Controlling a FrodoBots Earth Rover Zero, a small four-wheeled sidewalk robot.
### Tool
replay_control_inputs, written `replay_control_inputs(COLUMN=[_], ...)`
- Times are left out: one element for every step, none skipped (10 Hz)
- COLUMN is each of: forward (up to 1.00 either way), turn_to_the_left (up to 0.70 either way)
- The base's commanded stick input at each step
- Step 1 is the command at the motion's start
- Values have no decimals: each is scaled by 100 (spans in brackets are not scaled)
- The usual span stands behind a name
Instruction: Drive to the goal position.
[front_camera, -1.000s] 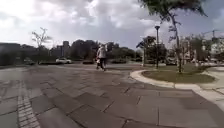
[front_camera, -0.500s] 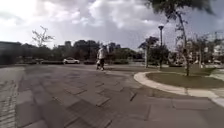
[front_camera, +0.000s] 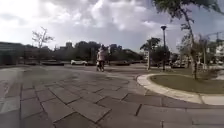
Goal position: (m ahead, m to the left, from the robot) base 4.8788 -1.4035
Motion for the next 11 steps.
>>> replay_control_inputs(forward=[70,70,70,70,70,70,70,70,70,70,70], turn_to_the_left=[0,0,0,0,0,0,0,0,0,0,0])
